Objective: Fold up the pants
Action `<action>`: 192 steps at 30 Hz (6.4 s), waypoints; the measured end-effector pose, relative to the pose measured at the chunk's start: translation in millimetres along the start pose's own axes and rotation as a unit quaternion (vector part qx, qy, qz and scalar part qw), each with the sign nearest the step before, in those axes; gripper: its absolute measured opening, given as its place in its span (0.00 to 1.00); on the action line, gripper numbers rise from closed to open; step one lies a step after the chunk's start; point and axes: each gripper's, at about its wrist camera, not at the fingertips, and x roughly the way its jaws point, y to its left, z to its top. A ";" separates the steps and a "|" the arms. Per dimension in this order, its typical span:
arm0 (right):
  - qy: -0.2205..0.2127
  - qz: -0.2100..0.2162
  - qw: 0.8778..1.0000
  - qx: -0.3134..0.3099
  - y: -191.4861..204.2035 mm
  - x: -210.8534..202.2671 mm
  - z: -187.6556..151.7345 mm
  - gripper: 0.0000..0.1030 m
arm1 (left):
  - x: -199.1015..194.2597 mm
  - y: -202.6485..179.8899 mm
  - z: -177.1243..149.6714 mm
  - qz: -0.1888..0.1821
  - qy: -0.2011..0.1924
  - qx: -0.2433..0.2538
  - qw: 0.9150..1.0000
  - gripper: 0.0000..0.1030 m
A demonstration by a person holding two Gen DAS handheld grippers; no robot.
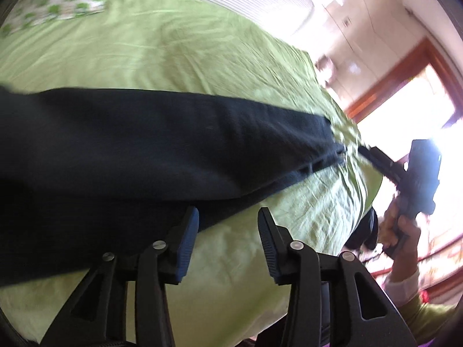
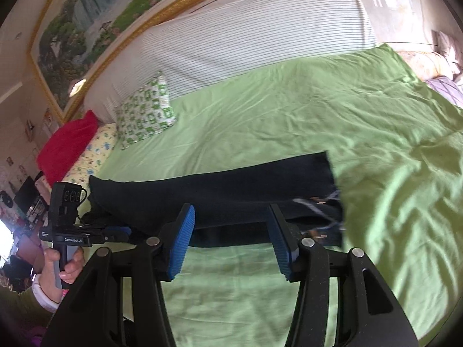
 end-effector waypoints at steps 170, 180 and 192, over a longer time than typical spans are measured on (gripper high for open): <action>0.055 0.098 0.993 -0.040 159.8 106.4 -39.9 0.53 | -157.0 101.4 -60.1 0.110 -0.141 -0.123 0.976 0.50; 0.029 0.057 0.998 0.023 100.6 70.7 -39.9 0.54 | -121.6 74.4 -47.6 0.096 -0.118 -0.111 0.982 0.53; 0.070 0.151 0.985 -0.036 162.7 136.8 2.9 0.54 | -166.4 143.1 -85.3 0.119 -0.163 -0.257 0.945 0.62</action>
